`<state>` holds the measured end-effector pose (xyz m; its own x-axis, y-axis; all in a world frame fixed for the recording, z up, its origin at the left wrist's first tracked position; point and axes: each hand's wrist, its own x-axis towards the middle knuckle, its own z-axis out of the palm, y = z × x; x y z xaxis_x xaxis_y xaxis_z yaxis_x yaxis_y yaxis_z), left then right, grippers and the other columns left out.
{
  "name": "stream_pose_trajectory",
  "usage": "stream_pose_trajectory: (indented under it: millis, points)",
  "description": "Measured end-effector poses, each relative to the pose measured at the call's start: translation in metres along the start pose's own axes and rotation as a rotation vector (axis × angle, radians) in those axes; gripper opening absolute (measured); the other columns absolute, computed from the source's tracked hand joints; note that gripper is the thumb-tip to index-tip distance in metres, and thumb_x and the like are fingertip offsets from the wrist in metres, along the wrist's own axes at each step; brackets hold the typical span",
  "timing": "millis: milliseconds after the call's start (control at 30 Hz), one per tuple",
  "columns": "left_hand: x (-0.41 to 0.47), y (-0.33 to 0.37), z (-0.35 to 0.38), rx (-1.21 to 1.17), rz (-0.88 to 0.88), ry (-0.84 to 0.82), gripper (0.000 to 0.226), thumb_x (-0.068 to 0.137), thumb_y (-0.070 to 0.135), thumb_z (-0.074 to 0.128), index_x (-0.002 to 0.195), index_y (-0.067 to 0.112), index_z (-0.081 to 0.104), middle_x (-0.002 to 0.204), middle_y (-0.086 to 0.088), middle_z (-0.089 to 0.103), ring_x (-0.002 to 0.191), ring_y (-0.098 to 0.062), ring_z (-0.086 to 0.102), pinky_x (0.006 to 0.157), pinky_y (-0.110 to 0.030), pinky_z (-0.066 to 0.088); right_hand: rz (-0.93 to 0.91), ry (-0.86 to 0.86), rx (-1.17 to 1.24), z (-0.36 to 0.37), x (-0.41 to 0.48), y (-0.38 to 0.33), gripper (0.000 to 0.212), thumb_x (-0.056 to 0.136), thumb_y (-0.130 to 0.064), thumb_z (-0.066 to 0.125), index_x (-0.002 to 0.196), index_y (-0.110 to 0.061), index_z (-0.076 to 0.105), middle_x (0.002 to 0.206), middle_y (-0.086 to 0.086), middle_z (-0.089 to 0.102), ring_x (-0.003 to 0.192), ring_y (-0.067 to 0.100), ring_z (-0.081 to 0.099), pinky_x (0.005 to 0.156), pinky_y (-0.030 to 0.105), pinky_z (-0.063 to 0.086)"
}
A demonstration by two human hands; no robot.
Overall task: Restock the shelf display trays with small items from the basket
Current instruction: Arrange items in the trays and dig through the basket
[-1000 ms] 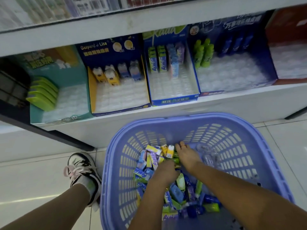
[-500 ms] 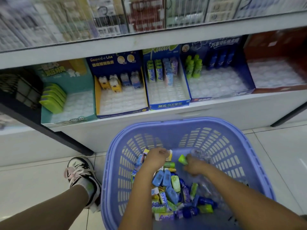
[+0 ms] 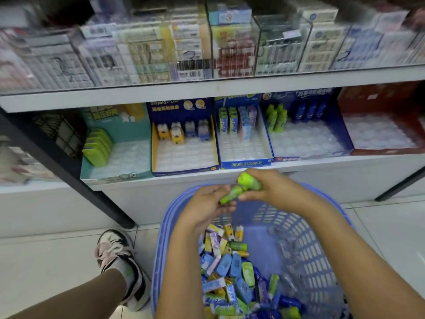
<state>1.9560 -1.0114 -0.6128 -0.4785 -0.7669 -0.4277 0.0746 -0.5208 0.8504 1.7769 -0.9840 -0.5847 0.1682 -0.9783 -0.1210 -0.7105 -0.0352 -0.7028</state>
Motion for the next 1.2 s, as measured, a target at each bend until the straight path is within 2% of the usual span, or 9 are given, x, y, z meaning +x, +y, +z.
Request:
stream_pose_trajectory:
  millis: [133,233,367,567,733,833,933,1067,1200]
  points:
    - [-0.007,0.022,0.008,-0.170,0.026,0.003,0.026,0.097,0.008,0.037,0.098,0.006,0.063,0.087,-0.006,0.064,0.050,-0.007,0.054,0.042,-0.016,0.042,0.133,0.177,0.446,-0.030,-0.009,0.005,0.038,0.079,-0.062,0.056,0.077,-0.025,0.049,0.063,0.000,0.043,0.052,0.008,0.035,0.047,0.018,0.030]
    - [-0.009,0.030,0.021,-0.048,0.063,0.000,0.028,0.097,0.020,0.043,0.099,0.004,0.065,0.089,-0.007,0.060,0.048,-0.007,0.045,0.039,-0.016,0.031,0.197,0.123,0.731,-0.042,-0.016,0.010,0.023,0.095,-0.036,0.043,0.085,-0.022,0.058,0.069,0.003,0.049,0.050,0.010,0.033,0.045,0.019,0.029]
    - [-0.009,0.032,0.045,0.216,0.117,-0.039,0.042,0.094,0.047,0.047,0.096,0.016,0.074,0.063,0.010,0.059,0.052,-0.008,0.044,0.045,-0.018,0.031,0.009,0.091,0.586,-0.060,-0.029,0.008,0.024,0.086,-0.020,0.063,0.110,-0.018,0.066,0.079,-0.007,0.062,0.064,0.006,0.050,0.059,0.014,0.044]
    - [-0.005,0.036,0.076,0.267,0.181,-0.140,0.031,0.077,0.054,0.059,0.063,0.028,0.069,0.057,0.011,0.055,0.049,-0.006,0.042,0.043,-0.015,0.030,-0.070,0.125,0.453,-0.087,-0.044,0.000,0.032,0.071,0.009,0.073,0.097,-0.008,0.066,0.088,0.010,0.067,0.079,0.014,0.063,0.073,0.025,0.054]
    - [0.008,0.035,0.098,0.265,0.348,-0.037,0.012,0.085,0.034,0.064,0.082,0.025,0.072,0.060,0.011,0.058,0.051,-0.009,0.046,0.047,-0.014,0.033,-0.057,0.245,0.655,-0.102,-0.051,0.012,0.039,0.076,-0.001,0.069,0.114,-0.010,0.063,0.101,0.004,0.066,0.085,0.014,0.065,0.079,0.021,0.054]
    - [0.019,0.034,0.113,0.329,0.485,0.096,0.009,0.085,0.027,0.068,0.093,0.030,0.066,0.066,0.017,0.055,0.072,-0.026,0.064,0.058,-0.021,0.047,0.061,0.408,0.886,-0.106,-0.048,0.020,0.033,0.071,-0.019,0.068,0.102,-0.006,0.066,0.082,0.004,0.070,0.072,0.016,0.067,0.069,0.021,0.056]
    - [0.026,0.029,0.127,0.306,0.530,0.085,0.016,0.086,0.028,0.067,0.088,0.044,0.063,0.071,0.017,0.055,0.078,-0.032,0.067,0.068,-0.033,0.053,0.110,0.485,0.903,-0.108,-0.044,0.026,0.030,0.068,-0.022,0.070,0.093,-0.005,0.069,0.078,0.006,0.072,0.070,0.015,0.067,0.071,0.025,0.058]
    - [0.038,0.024,0.139,0.273,0.538,0.096,0.010,0.090,0.027,0.062,0.097,0.033,0.064,0.071,0.014,0.059,0.064,-0.010,0.064,0.054,-0.014,0.044,0.124,0.525,0.856,-0.115,-0.038,0.033,0.026,0.065,-0.027,0.073,0.086,-0.011,0.072,0.075,0.003,0.073,0.068,0.010,0.067,0.064,0.020,0.056]
    - [0.050,0.019,0.143,0.279,0.417,0.148,0.019,0.093,0.036,0.054,0.099,0.024,0.067,0.067,0.018,0.059,0.054,0.000,0.050,0.054,-0.016,0.043,0.162,0.789,0.602,-0.136,-0.006,0.053,0.015,0.075,-0.018,0.076,0.086,-0.010,0.072,0.071,0.002,0.070,0.061,0.004,0.063,0.060,0.015,0.052]
